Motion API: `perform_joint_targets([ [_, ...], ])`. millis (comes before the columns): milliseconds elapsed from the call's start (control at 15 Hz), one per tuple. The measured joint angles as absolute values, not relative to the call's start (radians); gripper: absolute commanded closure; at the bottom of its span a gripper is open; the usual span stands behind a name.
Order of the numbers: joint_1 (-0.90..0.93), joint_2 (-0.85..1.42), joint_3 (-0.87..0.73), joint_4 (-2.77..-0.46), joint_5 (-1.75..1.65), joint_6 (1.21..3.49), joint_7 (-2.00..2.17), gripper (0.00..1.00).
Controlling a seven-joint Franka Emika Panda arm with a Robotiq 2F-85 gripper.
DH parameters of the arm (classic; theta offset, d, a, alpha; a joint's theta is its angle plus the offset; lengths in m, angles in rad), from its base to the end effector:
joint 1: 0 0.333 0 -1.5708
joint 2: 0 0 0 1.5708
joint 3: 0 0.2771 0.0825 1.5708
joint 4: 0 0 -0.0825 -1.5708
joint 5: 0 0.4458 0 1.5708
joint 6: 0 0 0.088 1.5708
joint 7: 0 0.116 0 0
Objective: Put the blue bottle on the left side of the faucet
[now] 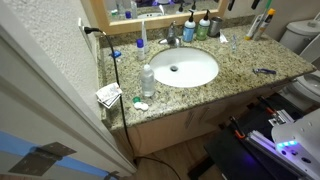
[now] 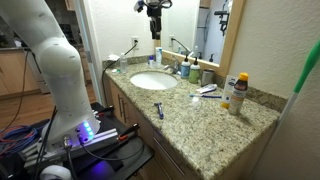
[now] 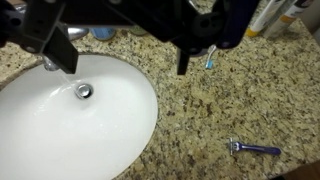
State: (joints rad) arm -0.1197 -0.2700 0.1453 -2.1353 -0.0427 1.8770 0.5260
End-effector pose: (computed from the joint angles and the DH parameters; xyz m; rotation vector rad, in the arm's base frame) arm 0.5457 0.0123 0.4553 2.9746 -0.7480 0.0458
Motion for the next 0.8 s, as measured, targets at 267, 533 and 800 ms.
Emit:
perform_joint_targets([
  [267,-0.101,-0.039,0.123,-1.904,-0.057,1.887,0.542,0.00],
  [533,-0.077,-0.015,0.101,-1.879,-0.059,1.885,0.546,0.00],
  [800,-0.058,0.019,0.078,-1.876,-0.116,1.887,0.541,0.00],
])
